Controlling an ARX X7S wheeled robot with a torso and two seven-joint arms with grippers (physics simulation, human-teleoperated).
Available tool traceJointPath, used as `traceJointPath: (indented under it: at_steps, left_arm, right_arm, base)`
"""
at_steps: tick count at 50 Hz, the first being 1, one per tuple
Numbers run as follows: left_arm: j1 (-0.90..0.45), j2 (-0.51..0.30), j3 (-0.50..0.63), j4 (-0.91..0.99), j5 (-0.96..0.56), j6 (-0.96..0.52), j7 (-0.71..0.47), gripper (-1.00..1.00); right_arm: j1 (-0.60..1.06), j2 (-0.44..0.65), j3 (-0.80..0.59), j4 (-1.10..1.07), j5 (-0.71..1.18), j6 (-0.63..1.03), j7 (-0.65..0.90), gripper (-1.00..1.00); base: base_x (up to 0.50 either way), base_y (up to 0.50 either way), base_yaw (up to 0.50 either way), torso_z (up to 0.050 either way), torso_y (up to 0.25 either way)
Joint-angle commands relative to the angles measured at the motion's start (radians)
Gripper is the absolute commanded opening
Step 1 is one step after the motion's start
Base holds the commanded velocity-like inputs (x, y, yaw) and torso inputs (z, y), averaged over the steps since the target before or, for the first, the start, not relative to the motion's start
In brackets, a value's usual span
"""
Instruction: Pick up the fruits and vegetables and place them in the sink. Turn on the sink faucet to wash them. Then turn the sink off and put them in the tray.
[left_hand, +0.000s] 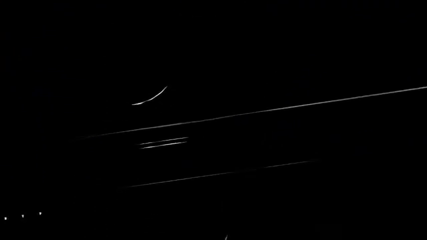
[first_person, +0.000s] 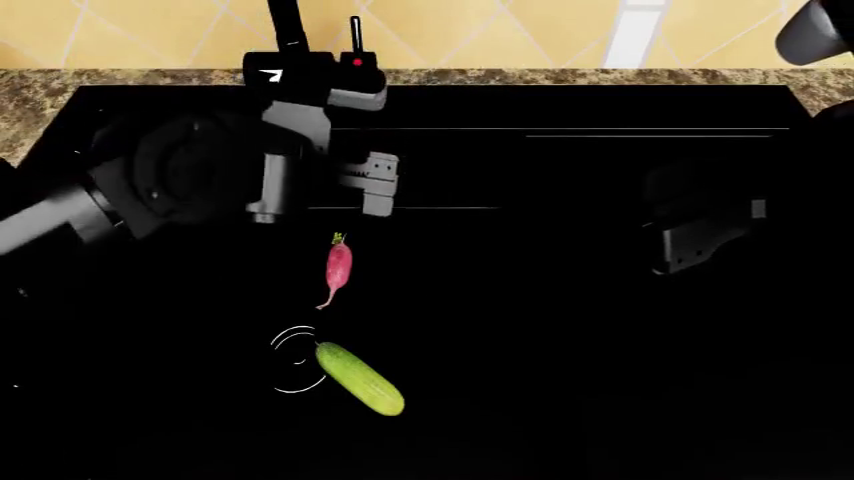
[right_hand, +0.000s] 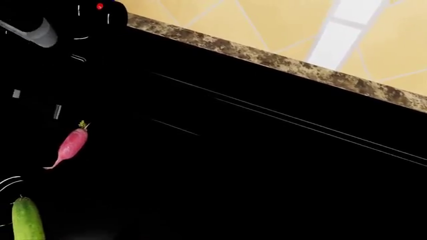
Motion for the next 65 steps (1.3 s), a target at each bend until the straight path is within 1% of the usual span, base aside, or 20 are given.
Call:
traceJointPath:
  at_steps: [1,7,14,27,33,47,65]
  left_arm:
    - [0.026,0.115,0.042,-0.176,0.017,-0.042,0.054,1.00]
    - [0.047,0.192,0.057,-0.310,0.028,-0.053,0.111,1.00]
    - [0.095,0.333,0.099,-0.551,0.068,-0.064,0.213,1.00]
    - [0.154,0.338,-0.012,-0.561,0.175,-0.087,0.131,1.00]
    - [0.179,0.338,-0.046,-0.540,0.208,-0.085,0.086,1.00]
    - [0.218,0.338,-0.065,-0.525,0.232,-0.078,0.029,1.00]
    - [0.266,0.338,-0.067,-0.537,0.261,-0.080,0.015,1.00]
  right_arm:
    - [0.000,0.007,0.006,-0.006,0.005,-0.002,-0.002,1.00]
    - [-0.001,0.010,0.010,-0.007,0.003,-0.001,-0.009,1.00]
    - [-0.004,0.012,0.012,-0.004,-0.002,0.000,-0.014,1.00]
    - [0.000,0.021,0.017,-0.004,0.004,0.005,-0.014,1.00]
    - [0.001,0.017,0.016,-0.005,0.008,0.004,-0.007,1.00]
    - [-0.004,0.016,0.016,-0.005,0.012,0.000,-0.002,1.00]
    - [0.008,0.005,0.013,0.003,0.027,0.009,0.016,1.00]
  base:
    - [0.00,0.00,0.00,0.000,0.000]
    - [0.00,0.00,0.00,0.000,0.000]
    - [0.00,0.00,0.00,0.000,0.000]
    - [0.00,0.00,0.00,0.000,0.000]
    - [0.00,0.00,0.00,0.000,0.000]
    - [0.00,0.00,0.00,0.000,0.000]
    - [0.00,0.00,0.00,0.000,0.000]
